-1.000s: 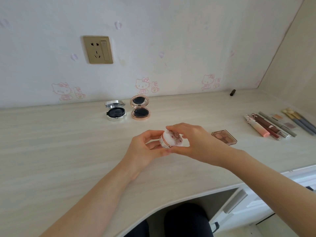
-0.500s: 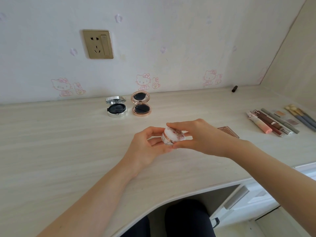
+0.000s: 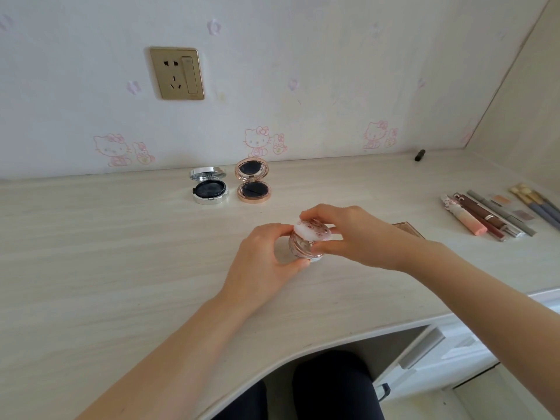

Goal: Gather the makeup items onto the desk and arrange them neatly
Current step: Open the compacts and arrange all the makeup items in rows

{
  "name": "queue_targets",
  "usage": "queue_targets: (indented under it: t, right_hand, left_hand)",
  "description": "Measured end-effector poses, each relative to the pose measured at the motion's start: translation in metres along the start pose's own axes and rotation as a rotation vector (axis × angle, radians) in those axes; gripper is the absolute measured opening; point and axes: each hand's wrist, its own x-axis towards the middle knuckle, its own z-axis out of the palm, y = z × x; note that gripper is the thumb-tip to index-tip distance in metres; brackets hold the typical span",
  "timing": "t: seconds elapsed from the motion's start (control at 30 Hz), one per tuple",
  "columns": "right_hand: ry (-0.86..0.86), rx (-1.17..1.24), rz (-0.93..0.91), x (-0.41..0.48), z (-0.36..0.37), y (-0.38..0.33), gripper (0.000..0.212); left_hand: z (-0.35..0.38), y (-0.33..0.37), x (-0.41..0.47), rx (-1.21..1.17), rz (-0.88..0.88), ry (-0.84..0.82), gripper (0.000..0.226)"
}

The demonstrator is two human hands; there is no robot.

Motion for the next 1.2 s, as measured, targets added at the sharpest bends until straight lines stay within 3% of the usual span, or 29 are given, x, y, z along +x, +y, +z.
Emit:
queue_targets:
  t: [0.17,0.33,0.47,1.2]
  right_hand:
    - [0.018,-0.036,-0.016,0.004,0.008,-0.001,0.042]
    - [0.043,-0.001,-0.020,0.005,0.012,-0.001,0.034]
    - [0.090,-0.052,-0.088,0.007,0.014,-0.004,0.032]
    - [-0.004,-0.137,-0.016,0.031,0.000,0.000,0.034]
  left_hand:
    - [0.002,-0.005,0.001,0.078,0.006,0.021,0.050]
    - [0.008,-0.010,0.001,0.119,-0.042,0.053,0.078]
    - [0.010,-0.014,0.001,0.080,-0.085,0.043,0.089]
    - [0.015,-0.017,0.000,0.084,-0.108,0.015,0.085]
